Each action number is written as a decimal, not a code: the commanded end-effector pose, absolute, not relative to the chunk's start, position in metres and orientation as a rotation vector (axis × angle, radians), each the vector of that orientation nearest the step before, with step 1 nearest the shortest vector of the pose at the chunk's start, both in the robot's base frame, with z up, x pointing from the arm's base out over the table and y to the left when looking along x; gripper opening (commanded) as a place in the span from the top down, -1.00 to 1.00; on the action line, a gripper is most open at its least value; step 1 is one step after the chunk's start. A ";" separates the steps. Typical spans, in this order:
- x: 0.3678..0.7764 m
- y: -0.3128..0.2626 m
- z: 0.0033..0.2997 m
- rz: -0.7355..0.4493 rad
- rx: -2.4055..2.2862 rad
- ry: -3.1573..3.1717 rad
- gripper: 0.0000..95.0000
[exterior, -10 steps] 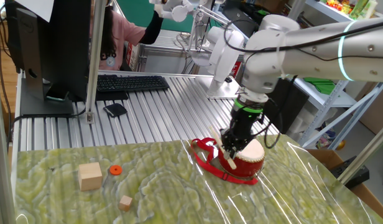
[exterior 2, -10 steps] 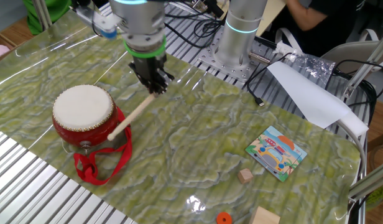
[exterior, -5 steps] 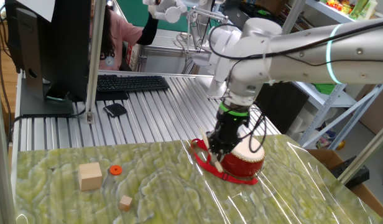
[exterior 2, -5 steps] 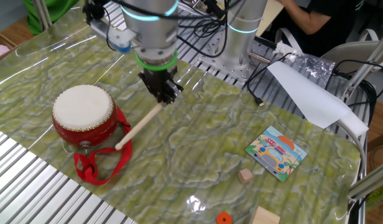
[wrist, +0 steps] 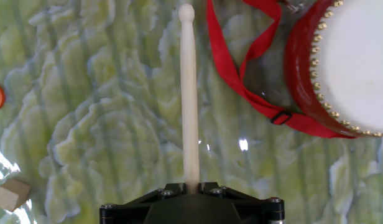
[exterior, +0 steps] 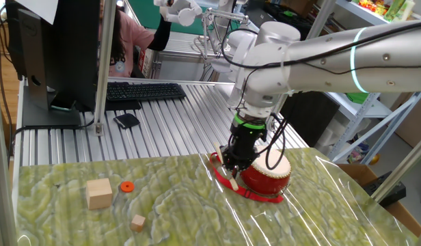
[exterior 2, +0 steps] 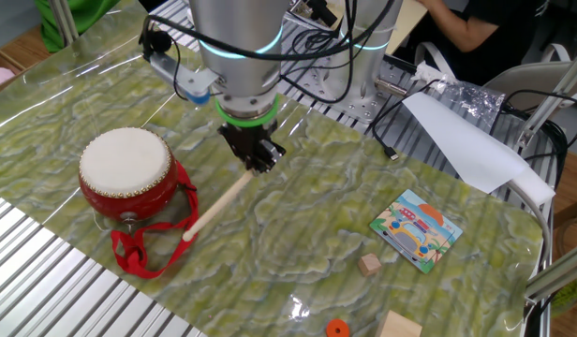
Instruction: Play the drum
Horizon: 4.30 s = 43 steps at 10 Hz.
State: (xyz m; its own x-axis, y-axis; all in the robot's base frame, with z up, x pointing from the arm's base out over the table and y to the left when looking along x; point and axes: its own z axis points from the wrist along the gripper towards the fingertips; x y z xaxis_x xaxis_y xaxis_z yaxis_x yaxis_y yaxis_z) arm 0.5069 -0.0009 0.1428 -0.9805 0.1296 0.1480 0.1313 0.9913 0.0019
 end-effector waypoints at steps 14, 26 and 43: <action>0.542 0.054 0.081 -0.021 -0.212 -2.958 1.00; 0.550 0.074 0.038 -0.013 -0.236 -2.958 1.00; 0.545 0.081 0.015 0.005 -0.260 -3.098 1.00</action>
